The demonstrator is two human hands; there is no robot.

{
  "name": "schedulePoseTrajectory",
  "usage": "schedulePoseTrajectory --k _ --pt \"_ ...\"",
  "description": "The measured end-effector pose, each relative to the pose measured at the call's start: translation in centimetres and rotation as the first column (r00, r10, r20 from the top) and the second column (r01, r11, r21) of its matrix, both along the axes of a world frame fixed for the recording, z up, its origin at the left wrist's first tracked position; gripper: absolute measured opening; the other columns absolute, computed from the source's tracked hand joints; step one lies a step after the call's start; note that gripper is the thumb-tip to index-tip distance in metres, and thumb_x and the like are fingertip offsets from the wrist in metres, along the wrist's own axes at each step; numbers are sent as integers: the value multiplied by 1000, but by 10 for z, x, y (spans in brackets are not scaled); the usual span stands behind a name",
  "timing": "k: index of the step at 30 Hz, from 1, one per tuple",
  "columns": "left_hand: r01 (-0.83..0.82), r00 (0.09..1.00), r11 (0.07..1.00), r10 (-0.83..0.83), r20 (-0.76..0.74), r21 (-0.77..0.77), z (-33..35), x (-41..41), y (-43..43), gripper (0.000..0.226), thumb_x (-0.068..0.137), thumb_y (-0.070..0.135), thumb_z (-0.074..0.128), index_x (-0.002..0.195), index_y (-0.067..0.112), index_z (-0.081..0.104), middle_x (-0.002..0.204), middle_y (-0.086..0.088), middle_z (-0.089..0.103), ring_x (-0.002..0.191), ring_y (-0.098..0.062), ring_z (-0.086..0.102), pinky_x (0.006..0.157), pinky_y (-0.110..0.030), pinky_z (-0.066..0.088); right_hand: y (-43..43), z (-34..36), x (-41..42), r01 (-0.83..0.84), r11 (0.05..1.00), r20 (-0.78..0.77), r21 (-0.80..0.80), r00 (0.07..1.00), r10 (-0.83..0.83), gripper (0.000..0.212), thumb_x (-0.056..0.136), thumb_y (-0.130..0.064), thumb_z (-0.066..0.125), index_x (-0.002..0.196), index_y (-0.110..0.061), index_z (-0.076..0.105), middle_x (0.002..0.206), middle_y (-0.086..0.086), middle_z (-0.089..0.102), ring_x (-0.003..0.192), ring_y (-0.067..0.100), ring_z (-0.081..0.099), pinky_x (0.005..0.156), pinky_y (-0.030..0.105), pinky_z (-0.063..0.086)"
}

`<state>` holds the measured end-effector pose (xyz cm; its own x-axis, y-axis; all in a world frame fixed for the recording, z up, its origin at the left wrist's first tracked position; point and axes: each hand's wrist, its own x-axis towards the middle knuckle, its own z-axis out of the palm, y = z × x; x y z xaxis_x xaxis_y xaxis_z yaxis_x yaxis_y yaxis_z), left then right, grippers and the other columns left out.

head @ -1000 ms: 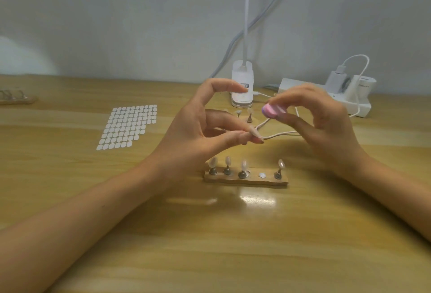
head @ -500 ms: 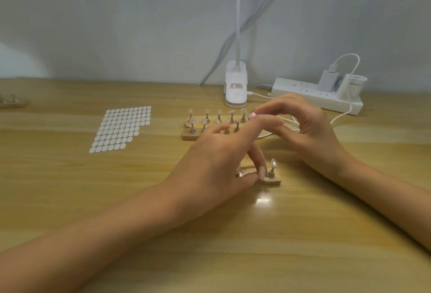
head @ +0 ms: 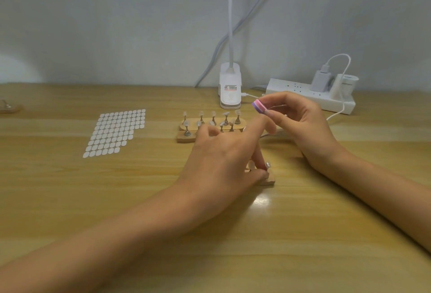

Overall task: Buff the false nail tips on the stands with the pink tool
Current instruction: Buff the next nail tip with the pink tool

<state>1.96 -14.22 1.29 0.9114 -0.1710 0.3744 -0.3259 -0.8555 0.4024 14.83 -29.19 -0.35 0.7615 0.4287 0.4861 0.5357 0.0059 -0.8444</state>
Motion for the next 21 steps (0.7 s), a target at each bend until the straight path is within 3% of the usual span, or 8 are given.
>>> schedulePoseTrajectory --k 7,12,13,16,18,21 --pt "50 990 996 -58 131 68 -2 0 -4 55 83 29 79 123 39 42 79 21 62 94 -1 60 95 -36 27 0 -2 2 13 1000 -61 -9 998 -13 24 80 -42 77 99 -27 75 104 -5 75 95 11 70 76 24 55" --pt "97 922 978 -158 355 184 -6 0 -6 47 78 10 79 120 22 62 75 15 65 85 -8 67 91 -39 33 -2 -2 2 31 999 -80 -20 996 -32 23 79 -41 77 98 -28 76 106 -5 75 99 13 70 79 31 58" --pt "161 918 980 -191 349 115 -5 -1 -6 46 80 8 78 121 20 60 77 13 65 85 -7 68 94 -39 37 -2 -2 1 25 1000 -74 -12 997 -26 21 80 -39 77 97 -28 76 105 -6 75 97 12 70 75 28 58" --pt "295 941 890 -210 264 -347 6 0 7 46 86 2 76 124 16 54 80 6 66 86 -8 72 91 -34 56 0 0 -3 14 1000 -15 9 1000 -14 17 83 -31 73 98 -24 74 99 -7 75 94 11 70 80 22 55" --pt "228 967 815 -124 223 -532 12 7 27 49 86 3 77 126 18 53 85 3 71 85 -9 74 83 -28 60 0 2 -6 16 1000 28 0 999 -16 19 84 -31 74 100 -21 74 99 -5 76 94 12 71 85 23 55" --pt "101 994 728 -42 103 -678 9 15 51 56 83 2 79 129 19 53 88 0 74 87 -13 74 82 -42 60 1 5 -11 9 1000 129 -27 992 -5 17 85 -27 74 101 -22 75 99 -3 75 95 16 71 85 27 57"
